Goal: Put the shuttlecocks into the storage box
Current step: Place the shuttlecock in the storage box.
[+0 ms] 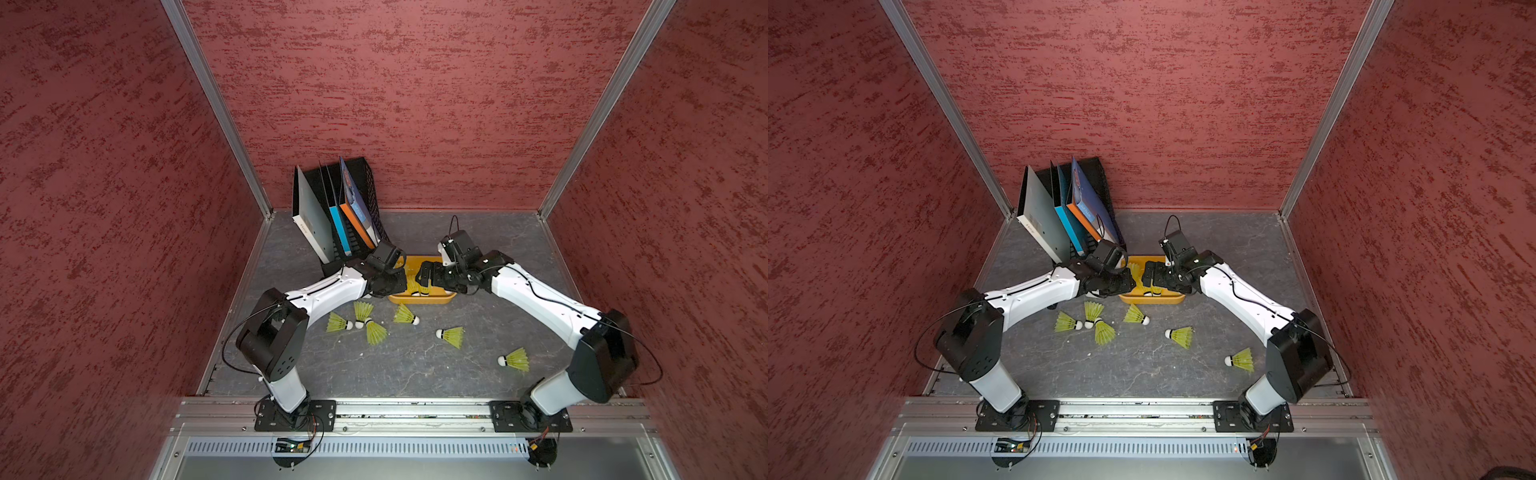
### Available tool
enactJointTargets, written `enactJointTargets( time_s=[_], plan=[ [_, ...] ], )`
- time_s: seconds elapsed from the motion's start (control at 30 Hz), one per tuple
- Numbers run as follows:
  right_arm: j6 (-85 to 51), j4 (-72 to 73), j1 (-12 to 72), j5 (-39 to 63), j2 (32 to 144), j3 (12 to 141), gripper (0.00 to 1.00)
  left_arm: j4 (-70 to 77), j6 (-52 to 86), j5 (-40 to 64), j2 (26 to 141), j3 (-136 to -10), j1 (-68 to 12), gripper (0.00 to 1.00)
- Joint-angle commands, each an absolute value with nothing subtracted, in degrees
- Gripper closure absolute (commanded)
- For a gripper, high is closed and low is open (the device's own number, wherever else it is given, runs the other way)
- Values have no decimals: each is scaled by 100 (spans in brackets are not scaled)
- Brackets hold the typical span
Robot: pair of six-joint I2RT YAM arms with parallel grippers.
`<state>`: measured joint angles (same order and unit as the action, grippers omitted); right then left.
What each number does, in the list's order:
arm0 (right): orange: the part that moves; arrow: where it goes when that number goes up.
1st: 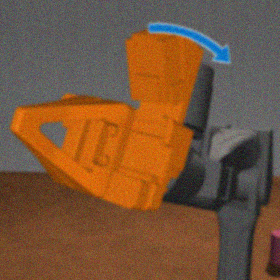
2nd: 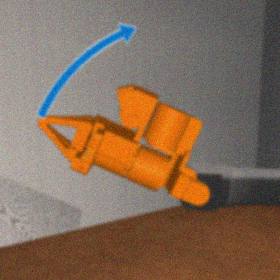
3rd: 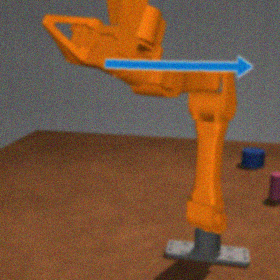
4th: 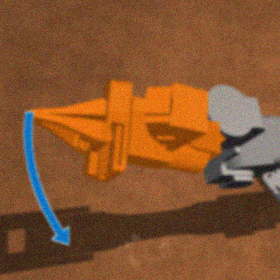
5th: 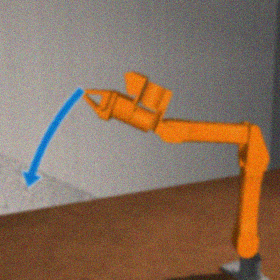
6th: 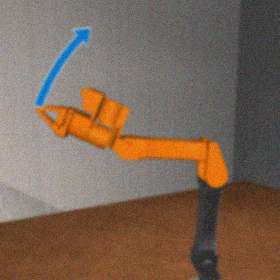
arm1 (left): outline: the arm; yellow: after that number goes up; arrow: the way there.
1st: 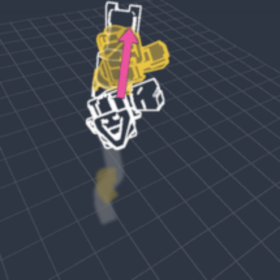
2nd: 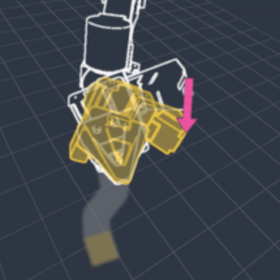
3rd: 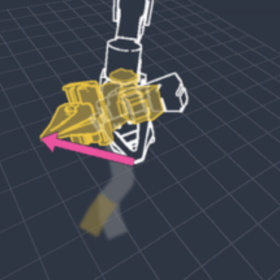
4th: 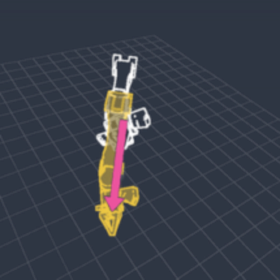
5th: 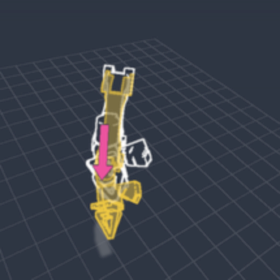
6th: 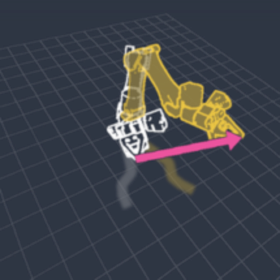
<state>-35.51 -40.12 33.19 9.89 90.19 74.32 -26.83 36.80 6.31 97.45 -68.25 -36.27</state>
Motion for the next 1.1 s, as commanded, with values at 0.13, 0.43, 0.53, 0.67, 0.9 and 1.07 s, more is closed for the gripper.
enactJointTargets(
  time_s=[0.13, 0.43, 0.53, 0.67, 0.9, 1.07],
  plan=[
    [-3603, -4169, 3130, 1369, 9298, 7885, 2, -2981, 3523, 560, 9948, -7104, -3558, 82],
    [-3612, -4376, 3067, 1424, 9424, 8121, 2, -3281, 3537, 565, 10194, -7337, -3551, 81],
    [-3630, -4368, 3059, 1428, 9414, 8107, 2, -3320, 3565, 561, 10226, -7348, -3550, 80],
    [-3650, -4344, 3050, 1448, 9421, 8086, 2, -3372, 3560, 553, 10298, -7421, -3549, 77],
    [-3654, -4333, 3024, 1450, 9381, 8031, 2, -3523, 3538, 550, 10423, -7596, -3549, 69],
    [-3639, -4333, 3018, 1456, 9374, 8015, 2, -3650, 3577, 503, 10445, -7658, -3551, 62]
  ],
)
